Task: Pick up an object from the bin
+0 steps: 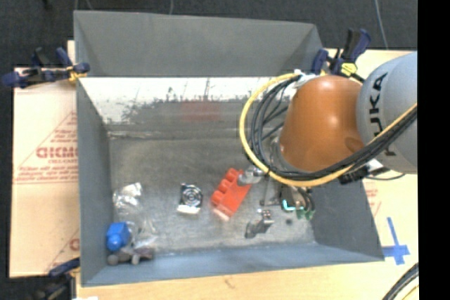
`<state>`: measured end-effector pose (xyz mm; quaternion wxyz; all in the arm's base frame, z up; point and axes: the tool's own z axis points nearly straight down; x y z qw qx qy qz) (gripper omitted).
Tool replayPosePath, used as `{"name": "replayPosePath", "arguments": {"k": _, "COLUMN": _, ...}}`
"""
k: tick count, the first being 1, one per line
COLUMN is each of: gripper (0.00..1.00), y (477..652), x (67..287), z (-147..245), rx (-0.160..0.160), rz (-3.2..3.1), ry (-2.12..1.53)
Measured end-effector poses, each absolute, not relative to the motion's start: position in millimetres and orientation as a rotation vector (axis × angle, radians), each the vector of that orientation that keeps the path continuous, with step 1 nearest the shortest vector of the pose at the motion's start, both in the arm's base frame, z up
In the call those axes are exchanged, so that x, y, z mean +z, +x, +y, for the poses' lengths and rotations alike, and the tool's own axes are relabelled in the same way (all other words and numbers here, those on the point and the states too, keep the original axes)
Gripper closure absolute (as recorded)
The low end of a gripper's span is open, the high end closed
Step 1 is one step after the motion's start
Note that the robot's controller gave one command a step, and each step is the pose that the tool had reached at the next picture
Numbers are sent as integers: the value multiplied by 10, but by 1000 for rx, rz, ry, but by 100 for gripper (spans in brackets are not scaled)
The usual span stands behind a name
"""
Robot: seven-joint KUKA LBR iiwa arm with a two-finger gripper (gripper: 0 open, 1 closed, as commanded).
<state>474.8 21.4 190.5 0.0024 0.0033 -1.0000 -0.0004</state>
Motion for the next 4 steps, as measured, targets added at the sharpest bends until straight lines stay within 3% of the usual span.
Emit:
{"name": "replayPosePath", "arguments": {"k": 1, "gripper": 0, "y": 4995, "x": 1625, "z": 981, "rx": -4, "rz": -3141, "ry": 166}}
{"name": "replayPosePath", "arguments": {"k": 2, "gripper": 0, "y": 5472, "x": 864, "z": 854, "rx": -3, "rz": -3145, "ry": 72}}
{"name": "replayPosePath", "arguments": {"k": 3, "gripper": 100, "y": 5470, "x": 848, "z": 852, "rx": -3, "rz": -3143, "ry": 69}}
{"name": "replayPosePath", "arguments": {"k": 4, "gripper": 100, "y": 5477, "x": 2092, "z": 945, "rx": 0, "rz": -3150, "ry": 131}}
